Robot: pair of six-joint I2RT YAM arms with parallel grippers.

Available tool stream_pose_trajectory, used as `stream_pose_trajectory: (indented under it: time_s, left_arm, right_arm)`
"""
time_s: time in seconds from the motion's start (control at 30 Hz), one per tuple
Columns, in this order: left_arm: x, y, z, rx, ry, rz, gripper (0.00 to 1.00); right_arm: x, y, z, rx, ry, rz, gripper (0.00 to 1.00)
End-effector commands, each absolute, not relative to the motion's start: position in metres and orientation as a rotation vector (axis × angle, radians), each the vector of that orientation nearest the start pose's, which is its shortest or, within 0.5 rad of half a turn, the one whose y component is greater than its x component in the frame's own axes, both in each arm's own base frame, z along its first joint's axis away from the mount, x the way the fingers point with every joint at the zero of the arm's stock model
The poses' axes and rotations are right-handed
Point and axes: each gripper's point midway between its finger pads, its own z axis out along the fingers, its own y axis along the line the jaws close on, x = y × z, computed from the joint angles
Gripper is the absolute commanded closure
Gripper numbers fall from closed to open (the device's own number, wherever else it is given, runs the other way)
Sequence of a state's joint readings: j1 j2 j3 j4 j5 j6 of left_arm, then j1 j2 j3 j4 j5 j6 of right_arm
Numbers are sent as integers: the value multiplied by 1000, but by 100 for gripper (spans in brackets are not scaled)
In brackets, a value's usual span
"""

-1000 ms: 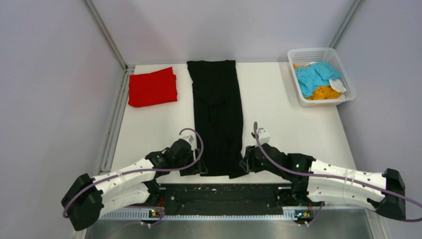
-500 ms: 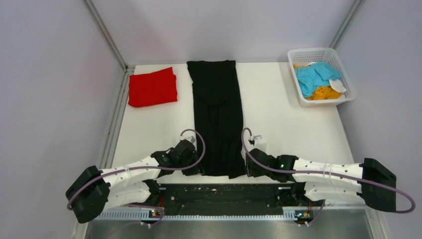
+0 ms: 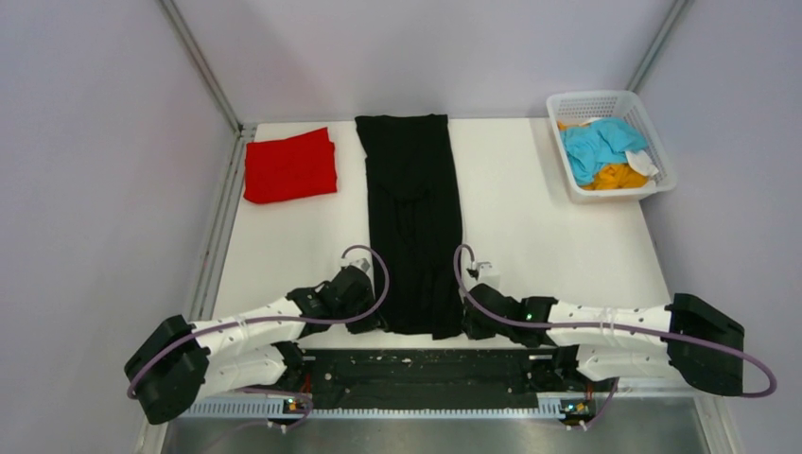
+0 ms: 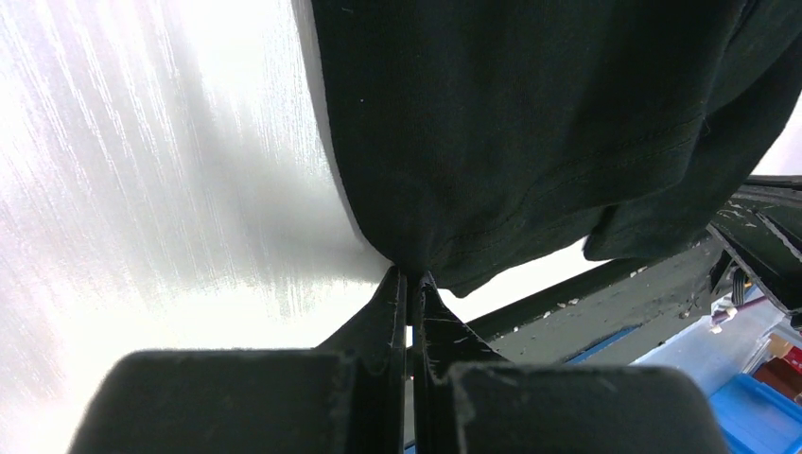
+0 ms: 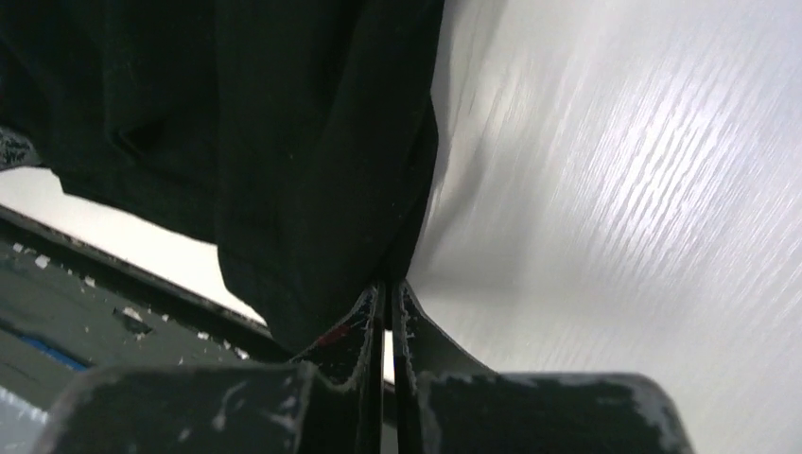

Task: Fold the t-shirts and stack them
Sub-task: Grab the bottom of the folded rectangular tshirt with both arms

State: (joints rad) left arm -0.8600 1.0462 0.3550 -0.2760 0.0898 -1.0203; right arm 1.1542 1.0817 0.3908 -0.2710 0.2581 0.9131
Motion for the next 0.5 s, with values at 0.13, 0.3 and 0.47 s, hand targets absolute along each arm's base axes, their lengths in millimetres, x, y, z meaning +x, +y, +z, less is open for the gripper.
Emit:
stream_pose_trajectory:
  time_s: [0.13,0.3,0.47]
  left_arm:
    - [101,-183,2,-213,2800,-619,100]
    - [96,-188,6,-201,2788,-706,100]
    - [84,-208,16,-96,2761,-896,100]
  right_arm:
    - [78,166,12,-22,2759,336,100]
    - [45,174,10,34,2868,558,100]
    - [50,179,9,41,2834,563,100]
